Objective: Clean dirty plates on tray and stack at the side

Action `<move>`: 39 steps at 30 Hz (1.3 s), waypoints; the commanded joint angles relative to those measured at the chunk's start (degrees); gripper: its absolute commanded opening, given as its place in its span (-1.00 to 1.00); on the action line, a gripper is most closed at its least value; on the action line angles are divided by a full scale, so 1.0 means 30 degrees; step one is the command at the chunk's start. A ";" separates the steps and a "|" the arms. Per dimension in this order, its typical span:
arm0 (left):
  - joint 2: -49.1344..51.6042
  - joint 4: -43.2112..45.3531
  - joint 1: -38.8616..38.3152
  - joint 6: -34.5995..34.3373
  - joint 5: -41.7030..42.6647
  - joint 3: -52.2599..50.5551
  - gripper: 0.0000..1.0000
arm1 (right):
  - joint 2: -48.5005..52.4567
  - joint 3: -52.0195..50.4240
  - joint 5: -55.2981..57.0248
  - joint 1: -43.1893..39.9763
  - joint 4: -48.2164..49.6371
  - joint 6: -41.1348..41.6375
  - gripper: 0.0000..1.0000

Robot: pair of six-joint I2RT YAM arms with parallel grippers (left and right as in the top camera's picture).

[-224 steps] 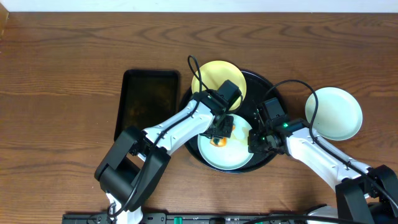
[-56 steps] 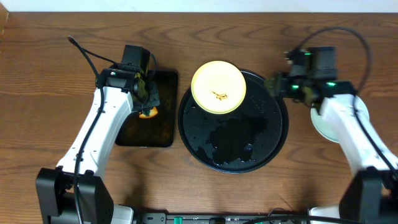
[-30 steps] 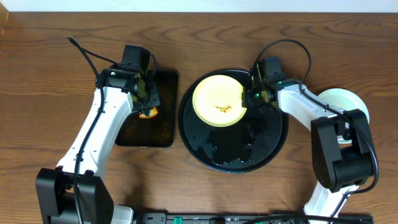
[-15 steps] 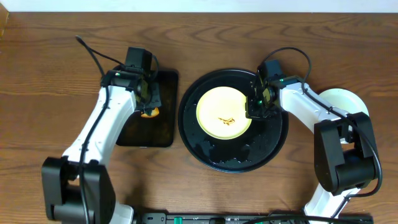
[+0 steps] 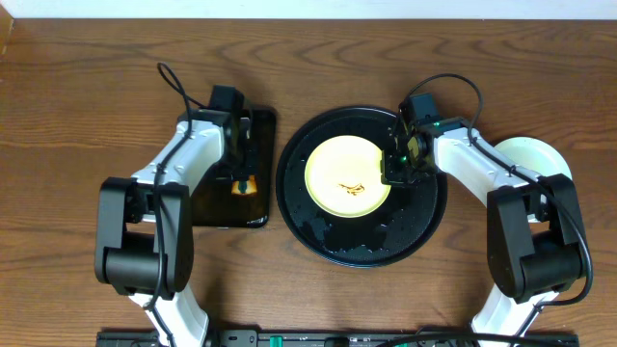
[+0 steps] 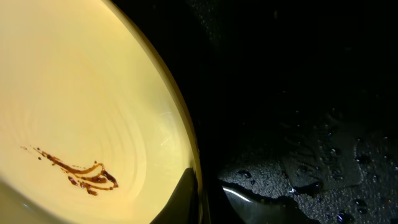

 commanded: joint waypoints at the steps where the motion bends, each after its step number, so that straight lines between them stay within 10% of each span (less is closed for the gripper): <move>1: 0.1217 -0.0044 0.0838 0.0007 0.0379 -0.0313 -0.85 | 0.0372 -0.0517 0.1508 0.0109 -0.0532 -0.0532 -0.98; 11: 0.1209 -0.1071 0.4262 -0.4473 0.0619 -0.0313 -0.85 | 0.0372 -0.0517 0.1508 0.0109 -0.0554 -0.0532 -0.98; 18: 0.1209 -0.0852 0.3468 0.0940 0.8743 -0.0313 -0.85 | 0.0372 -0.0517 0.1559 0.0109 -0.0590 -0.0532 -0.98; 39: -0.1982 -0.1209 0.1326 -0.0845 0.0015 0.0284 -0.85 | 0.0379 -0.0517 0.1581 0.0109 -0.0612 -0.0532 -0.98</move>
